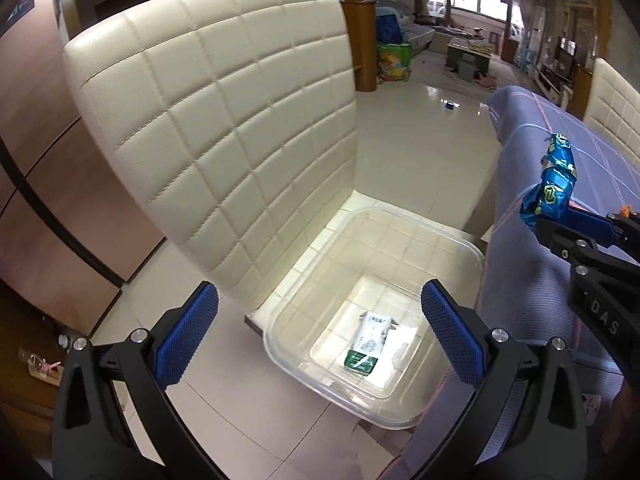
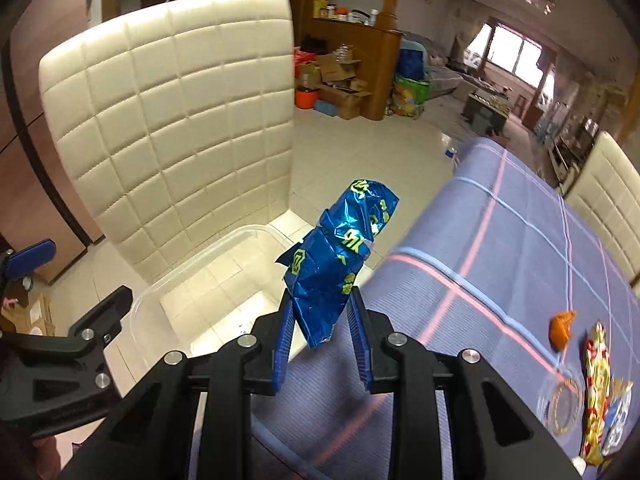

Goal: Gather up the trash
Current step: 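Carry both items to the clear bin and open both tools to drop them, then grasp the cream wrapper with the right tool while the left tool grasps the white tissue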

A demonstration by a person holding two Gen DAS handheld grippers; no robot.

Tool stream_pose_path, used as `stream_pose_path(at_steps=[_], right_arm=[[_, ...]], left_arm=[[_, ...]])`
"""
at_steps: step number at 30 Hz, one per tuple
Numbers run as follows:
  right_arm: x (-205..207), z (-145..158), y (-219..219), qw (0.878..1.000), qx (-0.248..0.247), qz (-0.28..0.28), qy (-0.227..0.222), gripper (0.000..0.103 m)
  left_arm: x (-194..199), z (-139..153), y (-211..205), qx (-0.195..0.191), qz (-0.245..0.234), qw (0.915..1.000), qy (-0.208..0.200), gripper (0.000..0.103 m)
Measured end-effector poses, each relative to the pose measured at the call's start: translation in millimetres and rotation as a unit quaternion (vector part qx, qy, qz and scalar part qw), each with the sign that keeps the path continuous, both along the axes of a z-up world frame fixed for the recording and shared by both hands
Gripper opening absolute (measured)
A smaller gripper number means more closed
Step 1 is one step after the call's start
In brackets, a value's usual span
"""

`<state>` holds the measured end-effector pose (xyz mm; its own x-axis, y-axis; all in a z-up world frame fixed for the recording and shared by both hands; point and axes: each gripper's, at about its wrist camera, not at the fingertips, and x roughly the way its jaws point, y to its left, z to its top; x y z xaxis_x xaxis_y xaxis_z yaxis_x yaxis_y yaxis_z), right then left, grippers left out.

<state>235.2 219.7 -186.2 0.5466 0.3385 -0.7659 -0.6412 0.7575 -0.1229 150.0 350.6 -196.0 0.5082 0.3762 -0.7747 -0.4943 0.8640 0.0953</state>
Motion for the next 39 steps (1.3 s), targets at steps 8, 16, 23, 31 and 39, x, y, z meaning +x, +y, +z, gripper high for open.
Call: stream_pose_path(at_steps=[8, 16, 23, 31, 39], right_arm=[[6, 1, -4, 1.0, -0.012, -0.019, -0.019, 0.055], [11, 7, -53, 0.998, -0.016, -0.067, -0.014, 0.062], [0, 20, -149, 0.987, -0.026, -0.16, -0.016, 0.062], [-35, 16, -282, 0.958, -0.051, -0.281, -0.005, 0.062], [-46, -13, -343, 0.952, -0.013, -0.3, 0.067, 0.062]], left_arm=[[-3, 0, 10, -0.008, 0.015, 0.9999, 0.002, 0.1], [10, 4, -17, -0.011, -0.012, 0.9999, 0.002, 0.1], [28, 16, -90, -0.014, -0.092, 0.9957, -0.009, 0.1], [47, 22, -206, -0.024, -0.205, 0.9784, -0.006, 0.1], [62, 22, -308, -0.019, -0.291, 0.9565, 0.012, 0.1]])
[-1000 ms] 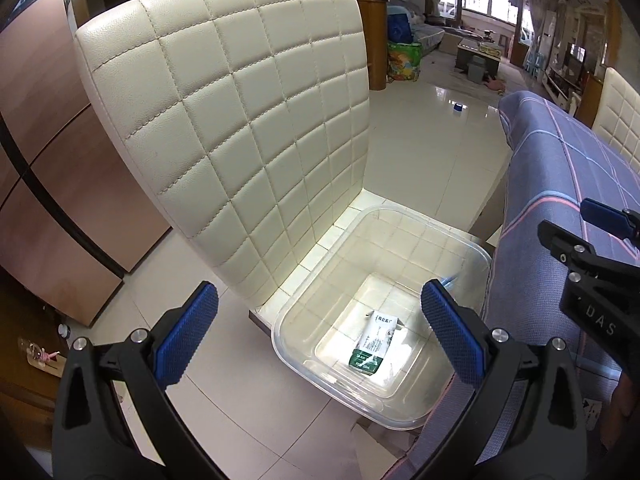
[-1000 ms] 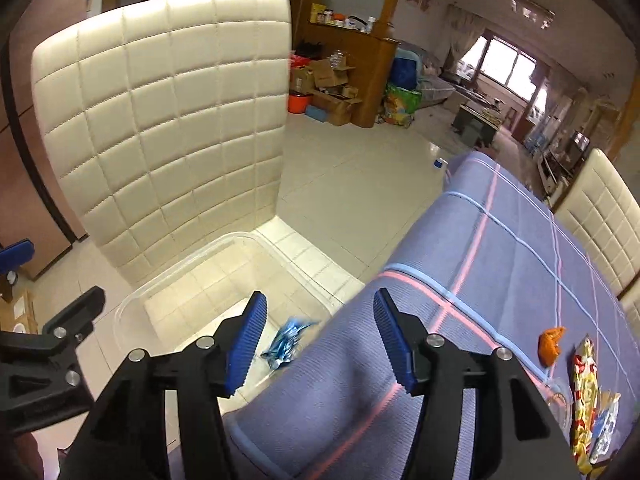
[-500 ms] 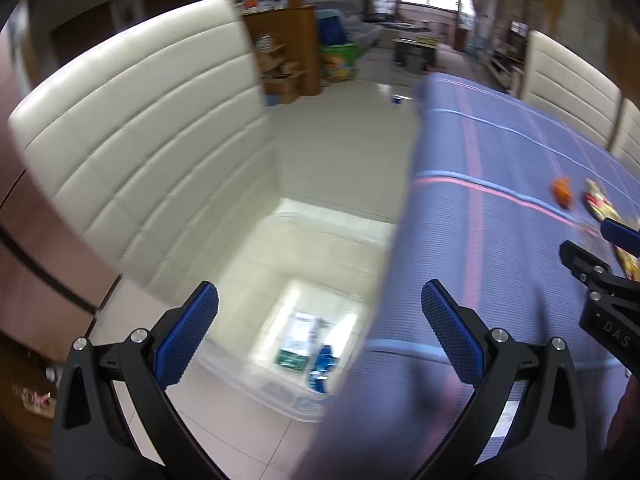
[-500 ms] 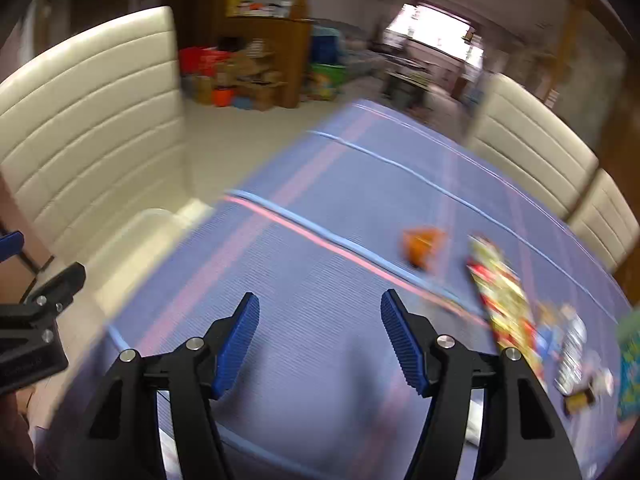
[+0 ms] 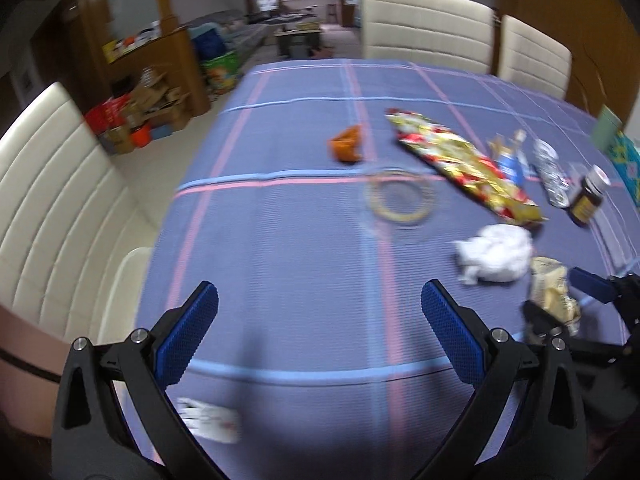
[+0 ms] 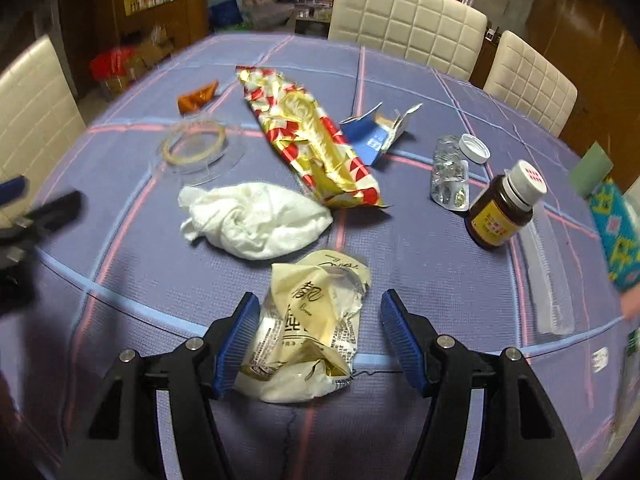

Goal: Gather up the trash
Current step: 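Grasp the cream wrapper with the right tool while the left tool grasps the white tissue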

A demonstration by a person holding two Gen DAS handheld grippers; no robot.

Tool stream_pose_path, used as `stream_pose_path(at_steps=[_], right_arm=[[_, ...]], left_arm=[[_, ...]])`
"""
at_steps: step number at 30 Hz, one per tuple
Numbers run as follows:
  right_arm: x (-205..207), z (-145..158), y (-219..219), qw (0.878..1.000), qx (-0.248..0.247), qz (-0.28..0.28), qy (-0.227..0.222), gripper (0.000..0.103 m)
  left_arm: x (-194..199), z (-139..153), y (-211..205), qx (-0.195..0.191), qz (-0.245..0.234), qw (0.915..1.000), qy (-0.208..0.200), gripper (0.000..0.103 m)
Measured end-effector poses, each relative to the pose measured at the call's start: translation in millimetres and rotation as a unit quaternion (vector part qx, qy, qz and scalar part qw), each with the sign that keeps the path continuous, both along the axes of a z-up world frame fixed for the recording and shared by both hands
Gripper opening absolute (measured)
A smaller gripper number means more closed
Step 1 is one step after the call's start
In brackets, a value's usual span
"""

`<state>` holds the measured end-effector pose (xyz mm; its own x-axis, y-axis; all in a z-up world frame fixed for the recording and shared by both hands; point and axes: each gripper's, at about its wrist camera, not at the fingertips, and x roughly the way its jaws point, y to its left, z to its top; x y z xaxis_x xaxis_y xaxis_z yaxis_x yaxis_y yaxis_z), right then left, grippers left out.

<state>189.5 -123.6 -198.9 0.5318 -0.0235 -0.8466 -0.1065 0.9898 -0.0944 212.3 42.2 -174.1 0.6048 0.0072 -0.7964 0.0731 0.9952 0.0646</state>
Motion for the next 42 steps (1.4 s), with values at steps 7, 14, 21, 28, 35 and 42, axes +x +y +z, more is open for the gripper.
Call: stream_pose_path(at_steps=[7, 14, 21, 28, 35, 42], right_arm=[[6, 1, -33, 1.0, 0.028, 0.0, -0.004, 0.027], [16, 1, -66, 0.999, 0.019, -0.023, -0.015, 0.026], [19, 1, -81, 0.999, 0.02, -0.029, -0.02, 0.026], [15, 2, -66, 1.0, 0.015, -0.012, -0.023, 0.026], [9, 12, -43, 0.999, 0.012, 0.006, -0.029, 0.026], [4, 26, -1, 0.998, 0.01, 0.045, -0.039, 0.026]], left_arm=[[13, -5, -58, 0.001, -0.044, 0.9989, 0.015, 0.1], [32, -16, -105, 0.006, -0.072, 0.9969, 0.032, 0.1], [50, -33, -118, 0.009, -0.071, 0.9957, 0.058, 0.078], [46, -31, -108, -0.035, -0.093, 0.9928, 0.067, 0.037], [26, -9, -86, -0.029, -0.087, 0.9954, 0.028, 0.032], [5, 10, -32, -0.03, -0.051, 0.9983, -0.003, 0.032]])
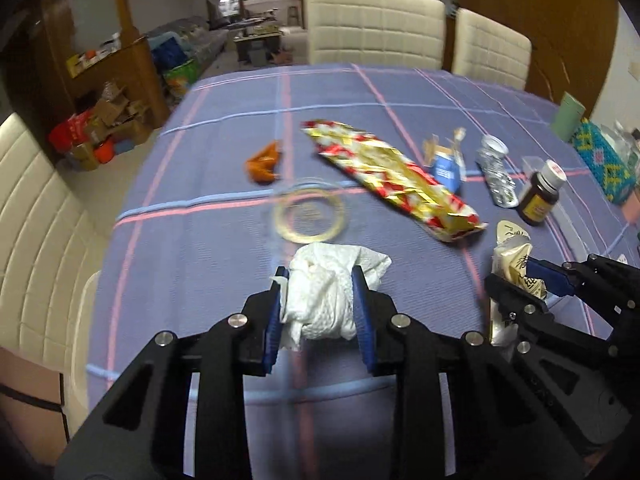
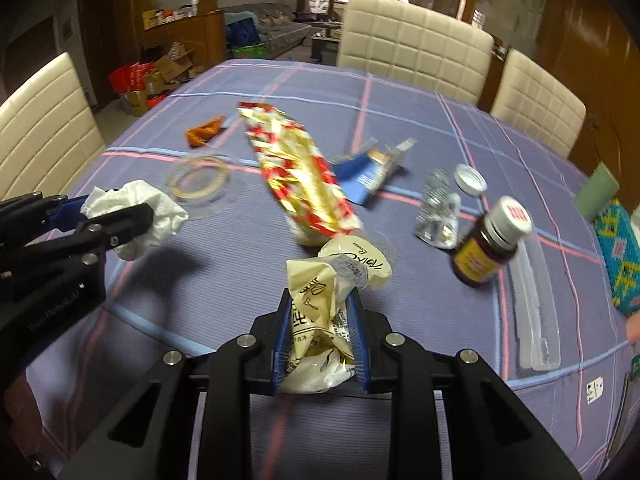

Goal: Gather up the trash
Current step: 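Carry tissue and cream wrapper to the bin and release both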

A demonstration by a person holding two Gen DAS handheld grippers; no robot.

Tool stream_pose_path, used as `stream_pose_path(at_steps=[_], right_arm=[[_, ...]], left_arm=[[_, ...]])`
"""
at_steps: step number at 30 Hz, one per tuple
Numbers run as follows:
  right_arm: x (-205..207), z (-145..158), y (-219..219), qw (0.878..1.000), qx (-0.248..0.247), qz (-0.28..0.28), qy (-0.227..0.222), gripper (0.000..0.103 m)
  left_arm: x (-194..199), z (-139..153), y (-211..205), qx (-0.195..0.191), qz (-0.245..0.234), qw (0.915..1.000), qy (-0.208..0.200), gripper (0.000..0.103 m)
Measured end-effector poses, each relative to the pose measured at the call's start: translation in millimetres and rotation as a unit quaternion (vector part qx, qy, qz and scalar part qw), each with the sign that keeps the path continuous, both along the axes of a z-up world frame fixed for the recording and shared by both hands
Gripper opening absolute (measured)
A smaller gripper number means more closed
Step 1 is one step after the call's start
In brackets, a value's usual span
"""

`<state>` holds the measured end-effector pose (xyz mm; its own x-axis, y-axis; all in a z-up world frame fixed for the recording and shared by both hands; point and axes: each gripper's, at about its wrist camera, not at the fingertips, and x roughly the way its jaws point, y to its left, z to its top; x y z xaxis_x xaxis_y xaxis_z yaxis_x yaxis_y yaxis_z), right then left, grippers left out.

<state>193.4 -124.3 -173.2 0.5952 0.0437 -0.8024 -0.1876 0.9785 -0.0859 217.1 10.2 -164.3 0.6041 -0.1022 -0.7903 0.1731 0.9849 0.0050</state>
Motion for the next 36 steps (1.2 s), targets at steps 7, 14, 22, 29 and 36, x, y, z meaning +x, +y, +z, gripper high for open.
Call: stream_pose_path(at_steps=[7, 14, 22, 29, 36], right_arm=[[0, 9, 50, 0.999, -0.001, 0.044, -0.01, 0.026], [8, 18, 98, 0.996, -0.002, 0.082, -0.019, 0.026], [14, 22, 151, 0.993, -0.005, 0.119, -0.024, 0.026], [18, 20, 206, 0.987, -0.013, 0.159, -0.026, 0.026], [22, 12, 251, 0.98, -0.007, 0.198, -0.012, 0.027]], left_arm=[[-15, 7, 60, 0.009, 0.059, 0.9981, -0.013, 0.032], [-27, 10, 109, 0.013, 0.105, 0.9941, -0.021, 0.032], [-36, 14, 154, 0.019, 0.148, 0.9882, -0.032, 0.032], [-47, 12, 197, 0.026, 0.193, 0.9801, -0.038, 0.032], [-52, 5, 238, 0.027, 0.236, 0.9708, -0.036, 0.032]])
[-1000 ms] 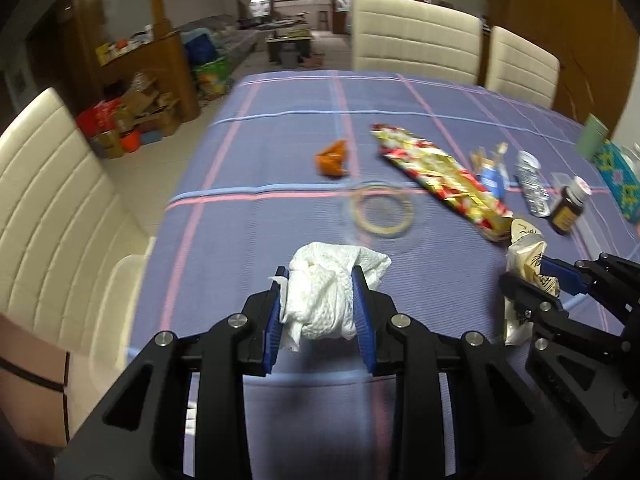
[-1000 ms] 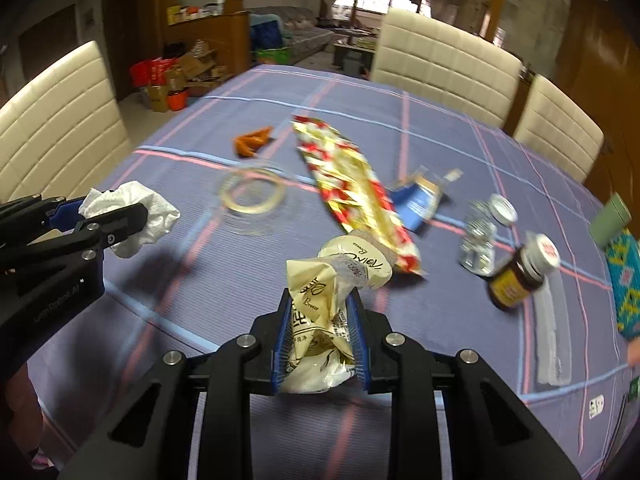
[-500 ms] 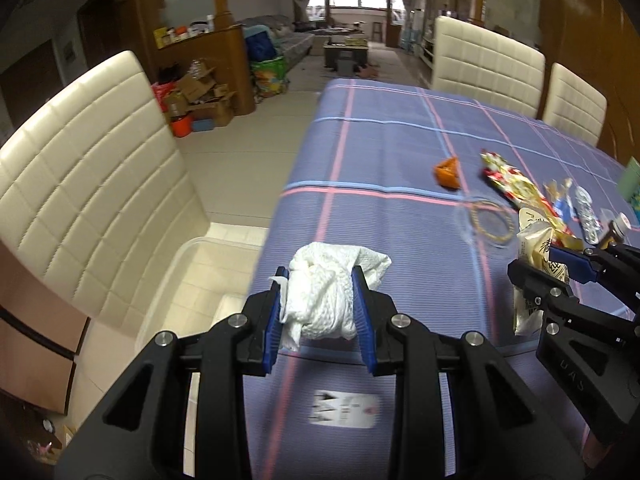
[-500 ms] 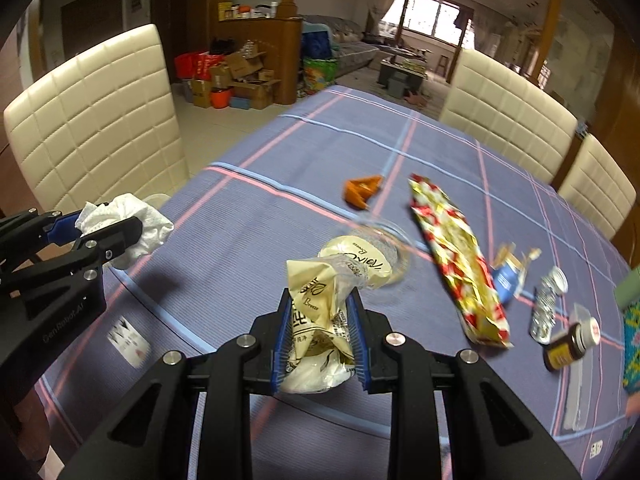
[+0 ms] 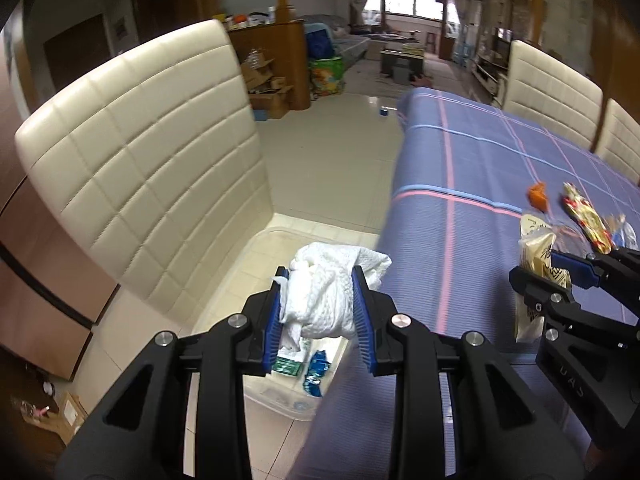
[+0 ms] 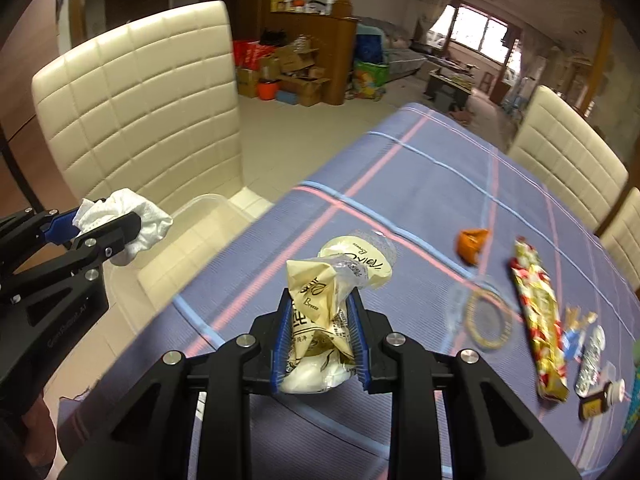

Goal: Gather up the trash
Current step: 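Carry tissue and cream wrapper to the bin and release both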

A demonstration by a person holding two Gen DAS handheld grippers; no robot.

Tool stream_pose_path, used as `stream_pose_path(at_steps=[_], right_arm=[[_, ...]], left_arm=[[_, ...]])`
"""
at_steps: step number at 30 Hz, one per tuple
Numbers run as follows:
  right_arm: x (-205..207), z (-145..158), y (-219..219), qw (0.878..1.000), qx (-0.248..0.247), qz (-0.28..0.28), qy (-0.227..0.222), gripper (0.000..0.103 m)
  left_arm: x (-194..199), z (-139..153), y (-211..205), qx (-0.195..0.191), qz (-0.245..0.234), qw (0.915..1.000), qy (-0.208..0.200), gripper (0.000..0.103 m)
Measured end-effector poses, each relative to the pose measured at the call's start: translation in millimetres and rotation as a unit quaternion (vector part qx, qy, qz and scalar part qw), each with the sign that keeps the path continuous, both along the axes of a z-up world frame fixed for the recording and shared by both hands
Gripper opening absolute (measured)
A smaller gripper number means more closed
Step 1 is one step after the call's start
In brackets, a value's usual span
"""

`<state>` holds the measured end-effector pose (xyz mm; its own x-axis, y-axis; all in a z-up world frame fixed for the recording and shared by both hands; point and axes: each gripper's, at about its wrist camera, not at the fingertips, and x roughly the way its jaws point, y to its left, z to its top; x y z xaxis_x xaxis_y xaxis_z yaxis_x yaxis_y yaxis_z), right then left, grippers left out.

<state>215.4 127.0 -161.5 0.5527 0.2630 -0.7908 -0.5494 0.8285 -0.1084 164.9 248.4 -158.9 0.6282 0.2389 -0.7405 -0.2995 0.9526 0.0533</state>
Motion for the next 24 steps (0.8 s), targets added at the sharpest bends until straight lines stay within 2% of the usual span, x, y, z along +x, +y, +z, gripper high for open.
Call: stream_pose_path(at_steps=[12, 15, 16, 17, 18, 20, 24], right_arm=[[19, -9, 57, 0.999, -0.003, 0.035, -0.002, 0.028], [24, -11, 63, 0.999, -0.002, 0.036, -0.002, 0.028], [25, -11, 63, 0.999, -0.002, 0.036, -0.002, 0.028], [27, -12, 65, 0.999, -0.002, 0.036, -0.003, 0.028], [28, -13, 64, 0.999, -0.003, 0.036, -0.003, 0.028], [29, -15, 62, 0.999, -0.005, 0.036, 0.0, 0.028], [36, -22, 62, 0.999, -0.008, 0.035, 0.009, 0.028]], left_arm=[[3, -21, 61, 0.0, 0.069, 0.9976, 0.006, 0.035], [7, -30, 72, -0.013, 0.075, 0.997, 0.015, 0.035], [9, -34, 75, -0.018, 0.077, 0.9967, 0.019, 0.043], [11, -37, 77, -0.02, 0.08, 0.9963, 0.025, 0.077], [12, -39, 80, -0.019, 0.085, 0.9958, 0.027, 0.097], [10, -39, 81, -0.01, 0.09, 0.9959, 0.009, 0.1], [14, -43, 78, 0.023, 0.089, 0.9957, 0.014, 0.1]])
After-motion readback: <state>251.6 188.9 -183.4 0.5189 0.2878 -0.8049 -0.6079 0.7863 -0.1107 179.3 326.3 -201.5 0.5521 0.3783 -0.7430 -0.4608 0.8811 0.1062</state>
